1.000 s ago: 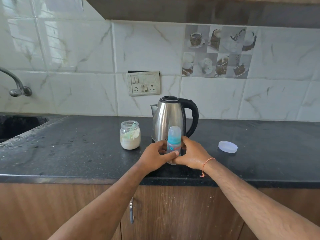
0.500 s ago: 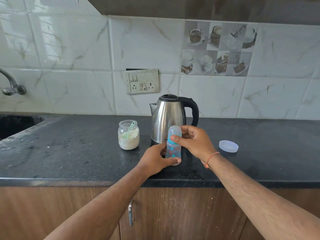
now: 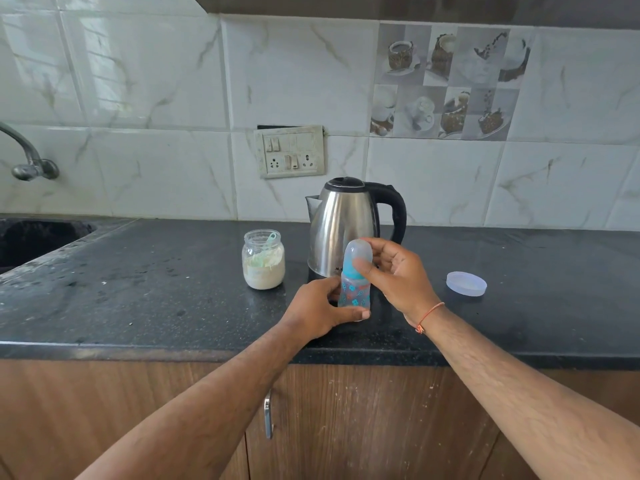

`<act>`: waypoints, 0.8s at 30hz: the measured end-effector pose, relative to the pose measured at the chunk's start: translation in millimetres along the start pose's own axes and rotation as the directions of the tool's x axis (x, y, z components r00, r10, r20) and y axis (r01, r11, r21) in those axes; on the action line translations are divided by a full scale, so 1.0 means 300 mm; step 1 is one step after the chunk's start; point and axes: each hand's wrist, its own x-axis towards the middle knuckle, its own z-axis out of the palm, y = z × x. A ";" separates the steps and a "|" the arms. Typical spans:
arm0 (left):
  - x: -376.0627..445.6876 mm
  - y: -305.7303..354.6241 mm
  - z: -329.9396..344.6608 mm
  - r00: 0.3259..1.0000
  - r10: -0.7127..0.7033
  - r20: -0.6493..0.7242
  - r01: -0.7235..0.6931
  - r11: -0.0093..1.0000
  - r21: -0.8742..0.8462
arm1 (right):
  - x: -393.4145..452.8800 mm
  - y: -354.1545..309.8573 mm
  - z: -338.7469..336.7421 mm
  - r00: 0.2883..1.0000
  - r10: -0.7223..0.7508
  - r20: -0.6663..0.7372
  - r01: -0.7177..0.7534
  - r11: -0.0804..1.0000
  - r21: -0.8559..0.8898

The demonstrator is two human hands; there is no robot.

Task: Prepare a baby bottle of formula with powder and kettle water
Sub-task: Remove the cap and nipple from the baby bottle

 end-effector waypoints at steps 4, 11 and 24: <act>-0.003 0.002 -0.005 1.000 -0.014 0.008 0.014 1.000 -0.001 | 0.071 -0.075 -0.020 1.000 -0.025 -0.004 0.026 0.992 0.124; 0.000 0.004 -0.004 0.999 -0.030 0.015 0.030 1.000 -0.008 | 0.171 -0.056 -0.110 0.990 0.133 -0.054 -0.125 0.984 0.125; 0.009 -0.009 -0.002 1.000 -0.016 0.023 0.017 1.000 -0.020 | 0.237 0.110 -0.378 0.906 0.378 -0.192 -0.408 0.653 -0.638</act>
